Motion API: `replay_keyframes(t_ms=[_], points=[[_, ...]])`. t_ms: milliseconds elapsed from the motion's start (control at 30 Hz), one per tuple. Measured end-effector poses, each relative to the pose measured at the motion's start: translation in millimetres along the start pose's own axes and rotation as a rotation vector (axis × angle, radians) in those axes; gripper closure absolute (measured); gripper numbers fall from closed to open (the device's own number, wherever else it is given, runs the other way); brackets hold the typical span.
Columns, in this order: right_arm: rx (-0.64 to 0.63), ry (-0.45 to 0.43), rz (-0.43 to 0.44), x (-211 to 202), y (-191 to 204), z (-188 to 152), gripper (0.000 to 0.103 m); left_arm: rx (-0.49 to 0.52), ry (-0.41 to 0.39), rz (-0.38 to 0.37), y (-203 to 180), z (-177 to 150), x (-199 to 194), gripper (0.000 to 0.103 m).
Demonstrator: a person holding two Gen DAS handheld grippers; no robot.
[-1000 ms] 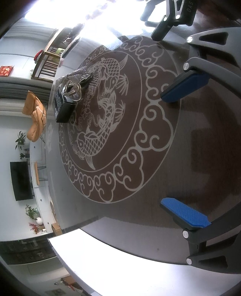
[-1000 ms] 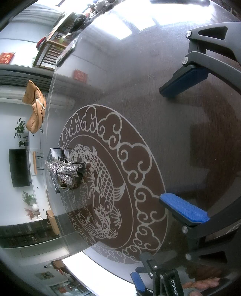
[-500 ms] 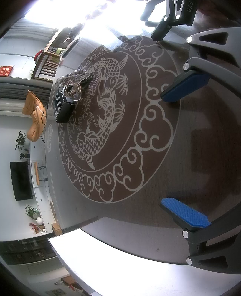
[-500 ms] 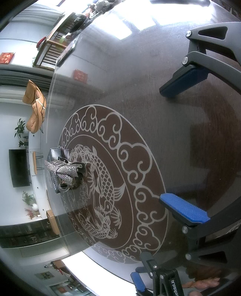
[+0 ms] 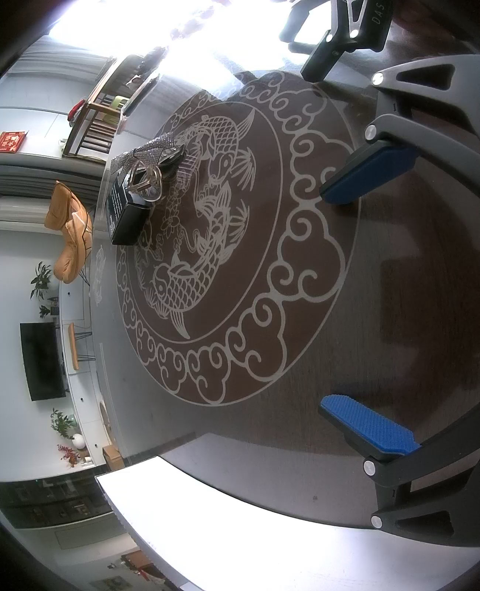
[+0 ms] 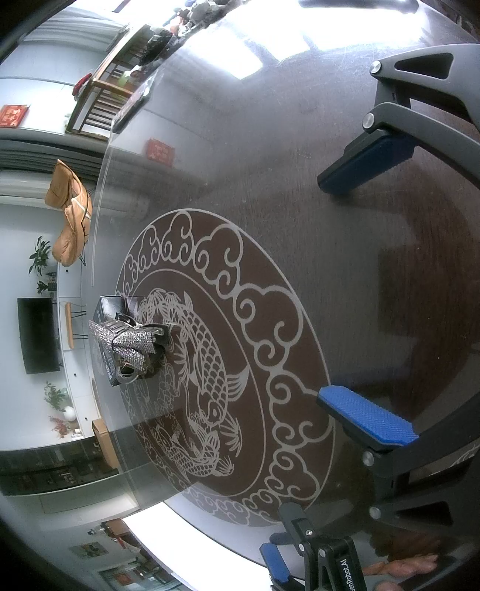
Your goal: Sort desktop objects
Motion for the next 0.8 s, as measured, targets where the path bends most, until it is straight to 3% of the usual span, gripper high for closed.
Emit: replay_keyframes(t_ms=[533, 800], points=[[0.000, -0.002, -0.001, 0, 0, 1, 0.000, 0.000, 0.000, 0.000, 0, 0, 0, 0.000], [-0.133, 0.035, 0.070, 47, 37, 86, 0.000, 0.000, 0.000, 0.001, 0, 0, 0, 0.000]])
Point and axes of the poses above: each gripper's, at about its wrist camera, not at the fingertips, and x roughly the way its jaws point, y to its left, z to its top, the point moved 10 cm from there along x, roughly the way its jaws point, and after that the axes turned 8 degrees about y, right-handed, at the moved point
